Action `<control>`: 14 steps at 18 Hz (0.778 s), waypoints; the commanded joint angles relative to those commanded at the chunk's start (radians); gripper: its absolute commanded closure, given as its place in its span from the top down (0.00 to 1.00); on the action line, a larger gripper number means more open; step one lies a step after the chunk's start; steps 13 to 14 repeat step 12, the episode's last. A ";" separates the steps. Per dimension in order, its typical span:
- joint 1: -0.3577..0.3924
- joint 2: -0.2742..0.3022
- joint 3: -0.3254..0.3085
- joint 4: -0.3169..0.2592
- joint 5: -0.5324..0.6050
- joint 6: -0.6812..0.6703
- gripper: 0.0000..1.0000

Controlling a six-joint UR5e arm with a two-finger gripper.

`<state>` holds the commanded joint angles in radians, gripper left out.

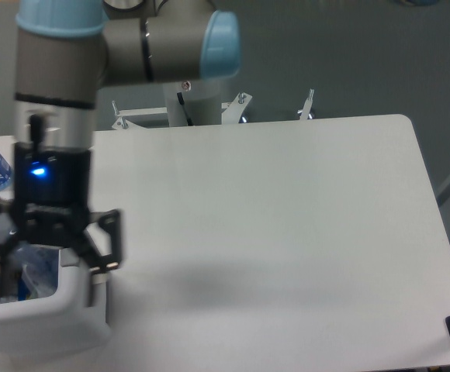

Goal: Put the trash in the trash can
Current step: 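Open the gripper to drop the bottle and raise it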

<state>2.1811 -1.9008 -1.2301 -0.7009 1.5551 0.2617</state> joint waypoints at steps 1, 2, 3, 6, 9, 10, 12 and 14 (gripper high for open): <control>0.015 0.021 -0.009 -0.040 0.029 0.061 1.00; 0.023 0.041 -0.020 -0.092 0.061 0.127 1.00; 0.026 0.054 -0.032 -0.147 0.092 0.196 1.00; 0.064 0.100 -0.077 -0.248 0.169 0.397 1.00; 0.091 0.131 -0.089 -0.360 0.184 0.607 1.00; 0.104 0.138 -0.088 -0.388 0.184 0.640 1.00; 0.124 0.149 -0.088 -0.402 0.175 0.645 1.00; 0.124 0.149 -0.088 -0.402 0.175 0.645 1.00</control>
